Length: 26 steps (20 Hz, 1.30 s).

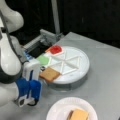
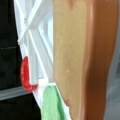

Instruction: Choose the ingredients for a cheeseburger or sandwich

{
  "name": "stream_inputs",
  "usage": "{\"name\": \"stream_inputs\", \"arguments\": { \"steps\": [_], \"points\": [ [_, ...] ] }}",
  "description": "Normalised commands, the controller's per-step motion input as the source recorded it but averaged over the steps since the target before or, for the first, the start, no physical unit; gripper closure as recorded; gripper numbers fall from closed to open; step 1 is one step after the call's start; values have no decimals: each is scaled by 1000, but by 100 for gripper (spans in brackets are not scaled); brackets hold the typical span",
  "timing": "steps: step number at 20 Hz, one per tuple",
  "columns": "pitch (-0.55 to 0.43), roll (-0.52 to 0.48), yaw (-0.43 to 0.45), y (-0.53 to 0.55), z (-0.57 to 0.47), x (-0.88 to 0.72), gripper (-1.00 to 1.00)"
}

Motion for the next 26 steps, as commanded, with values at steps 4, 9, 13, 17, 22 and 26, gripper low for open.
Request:
{"name": "stream_inputs", "arguments": {
  "steps": [4,9,13,17,22,26],
  "points": [
    [-94,411,101,-164,-149,170,-100],
    [-92,384,78,-170,-124,155,-100],
    [-107,361,43,-119,-133,157,-100],
    [-108,339,15,-61,-114,125,-100],
    [-125,308,-24,15,-101,83,-100],
    [-152,268,-43,34,-103,43,-100]
  ]
}}
